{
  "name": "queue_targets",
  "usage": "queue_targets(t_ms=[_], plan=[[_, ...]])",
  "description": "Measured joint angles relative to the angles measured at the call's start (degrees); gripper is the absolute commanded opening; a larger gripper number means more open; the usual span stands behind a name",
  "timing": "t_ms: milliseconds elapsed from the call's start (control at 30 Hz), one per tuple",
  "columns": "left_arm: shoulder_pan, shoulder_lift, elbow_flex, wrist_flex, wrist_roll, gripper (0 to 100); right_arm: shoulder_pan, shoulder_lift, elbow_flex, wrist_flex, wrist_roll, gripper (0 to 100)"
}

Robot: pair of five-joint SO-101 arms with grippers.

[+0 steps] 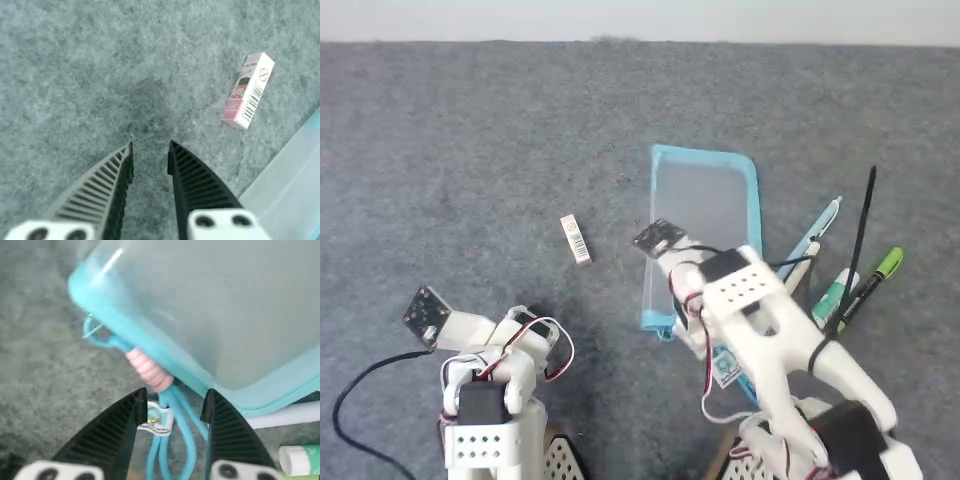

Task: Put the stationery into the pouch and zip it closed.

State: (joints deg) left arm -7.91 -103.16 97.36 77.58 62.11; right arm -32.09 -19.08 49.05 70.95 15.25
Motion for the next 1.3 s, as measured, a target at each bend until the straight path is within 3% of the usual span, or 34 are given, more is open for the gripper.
queue_targets(t_ms=[367, 533, 867, 1300], plan=[[0.00, 0.00, 0.00, 0.00, 0.00, 11, -2.55, -5.10, 3.16, 0.44, 0.00, 18.0], [0.00, 0.00, 0.00, 0.00, 0.00, 11, -2.46, 0.70, 3.08, -0.18, 0.00, 18.0], [0.00, 0.00, 0.00, 0.00, 0.00, 11, 8.26, 21.45, -14.59, -0.79, 0.00, 18.0], [0.00, 0.00, 0.00, 0.00, 0.00, 11, 9.58, 17.76, -24.35, 3.96, 0.00, 17.7]])
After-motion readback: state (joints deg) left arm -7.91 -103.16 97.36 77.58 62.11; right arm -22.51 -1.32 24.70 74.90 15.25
